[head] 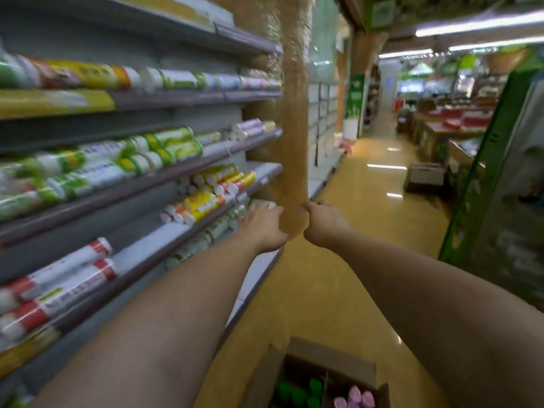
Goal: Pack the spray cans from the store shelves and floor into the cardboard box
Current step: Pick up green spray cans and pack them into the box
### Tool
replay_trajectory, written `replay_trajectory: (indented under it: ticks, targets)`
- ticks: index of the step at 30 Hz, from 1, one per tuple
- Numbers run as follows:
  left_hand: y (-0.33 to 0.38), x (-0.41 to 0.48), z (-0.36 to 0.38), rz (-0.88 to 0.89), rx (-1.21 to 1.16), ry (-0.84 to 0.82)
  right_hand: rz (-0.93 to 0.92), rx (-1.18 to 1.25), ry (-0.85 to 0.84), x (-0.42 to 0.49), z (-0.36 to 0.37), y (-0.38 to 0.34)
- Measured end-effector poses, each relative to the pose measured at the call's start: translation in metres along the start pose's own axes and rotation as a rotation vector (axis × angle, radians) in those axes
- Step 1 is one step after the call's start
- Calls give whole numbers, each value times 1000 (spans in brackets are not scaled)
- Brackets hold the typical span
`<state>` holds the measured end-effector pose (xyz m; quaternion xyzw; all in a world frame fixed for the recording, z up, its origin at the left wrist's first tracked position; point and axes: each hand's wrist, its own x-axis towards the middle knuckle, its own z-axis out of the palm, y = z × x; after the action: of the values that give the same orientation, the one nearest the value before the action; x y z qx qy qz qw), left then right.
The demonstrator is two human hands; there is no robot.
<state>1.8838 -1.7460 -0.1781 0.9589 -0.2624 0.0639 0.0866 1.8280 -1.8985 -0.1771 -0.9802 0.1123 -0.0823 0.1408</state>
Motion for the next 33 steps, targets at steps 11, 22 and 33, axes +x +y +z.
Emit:
replay_trajectory:
  ticks: [11,22,33]
  targets:
    - [-72,-110,-162,-261,107,197,-389,-46,129,-33,-81,-162]
    - [-182,-267,-240,-579,273,264,-685,35,95,-108,-69,-333]
    - [-271,-479,-261,-812,383,157,-973,160,-52,-258,-6,-512]
